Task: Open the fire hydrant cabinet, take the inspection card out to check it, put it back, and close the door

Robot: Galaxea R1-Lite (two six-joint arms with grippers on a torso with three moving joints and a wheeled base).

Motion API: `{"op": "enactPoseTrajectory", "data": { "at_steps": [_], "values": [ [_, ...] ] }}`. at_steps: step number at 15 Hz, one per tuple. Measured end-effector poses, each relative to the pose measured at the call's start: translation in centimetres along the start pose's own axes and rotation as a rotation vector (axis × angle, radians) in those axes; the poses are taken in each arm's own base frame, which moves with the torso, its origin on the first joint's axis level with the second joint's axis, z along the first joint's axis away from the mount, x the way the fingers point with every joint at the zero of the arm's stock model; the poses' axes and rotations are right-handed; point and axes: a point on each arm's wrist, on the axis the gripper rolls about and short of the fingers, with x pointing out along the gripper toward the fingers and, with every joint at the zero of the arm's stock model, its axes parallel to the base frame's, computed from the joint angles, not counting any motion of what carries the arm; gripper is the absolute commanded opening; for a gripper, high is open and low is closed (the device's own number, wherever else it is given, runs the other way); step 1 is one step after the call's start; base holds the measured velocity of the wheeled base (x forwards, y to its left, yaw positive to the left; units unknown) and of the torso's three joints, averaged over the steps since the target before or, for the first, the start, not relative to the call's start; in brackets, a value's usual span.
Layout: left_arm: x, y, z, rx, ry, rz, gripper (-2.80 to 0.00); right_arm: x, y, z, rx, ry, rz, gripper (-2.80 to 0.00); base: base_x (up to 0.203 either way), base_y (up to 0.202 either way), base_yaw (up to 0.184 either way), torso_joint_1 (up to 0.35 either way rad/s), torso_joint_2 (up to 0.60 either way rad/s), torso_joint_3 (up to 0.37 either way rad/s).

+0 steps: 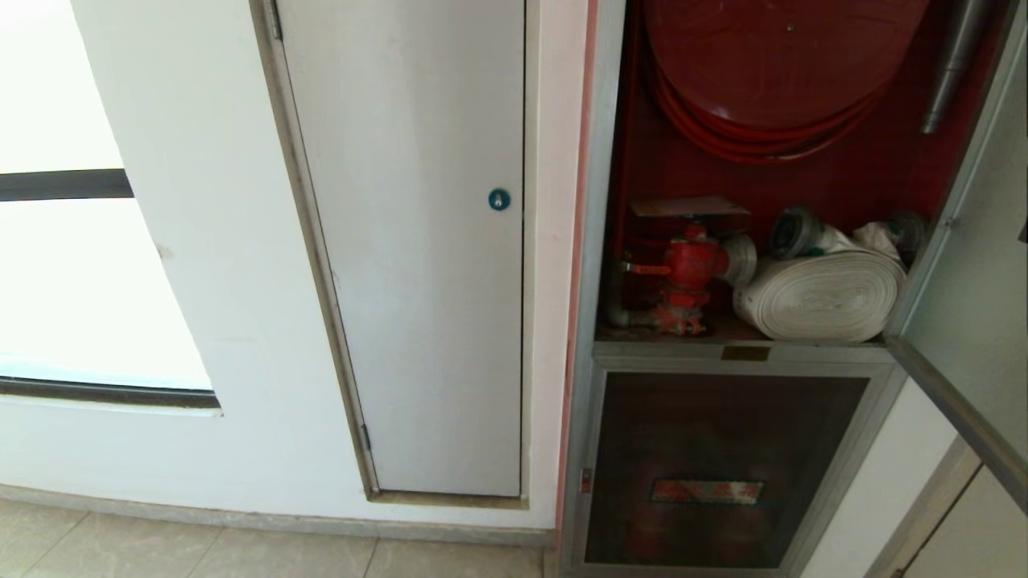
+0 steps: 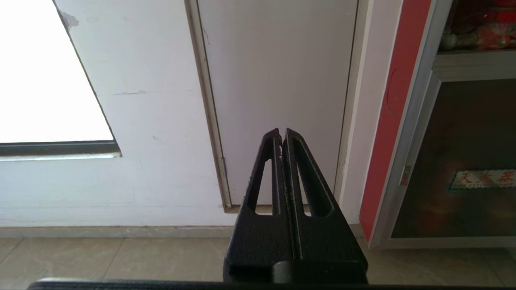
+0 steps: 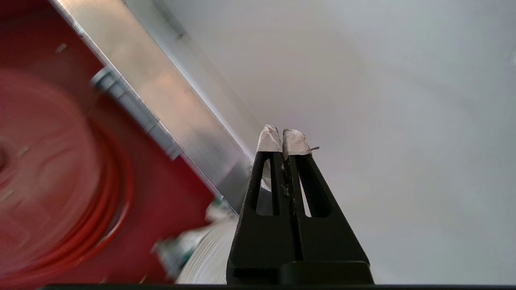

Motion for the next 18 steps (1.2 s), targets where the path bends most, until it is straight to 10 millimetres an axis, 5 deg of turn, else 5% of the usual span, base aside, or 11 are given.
{"op": "enactPoseTrajectory", "data": {
  "at_steps": [14, 18],
  "values": [
    [0.0, 0.0, 0.0, 0.0, 0.0, 0.0, -2.8, -3.4, 7.0, -1.8, 0.122, 0.445, 0.587, -2.8, 0.0, 0.0, 0.0, 0.0, 0.0, 0.0],
    [0.0, 0.0, 0.0, 0.0, 0.0, 0.0, -2.8, -2.8, 9.5, -1.8, 0.138, 0.673, 0.736, -2.8, 0.0, 0.0, 0.0, 0.0, 0.0, 0.0]
  ]
}}
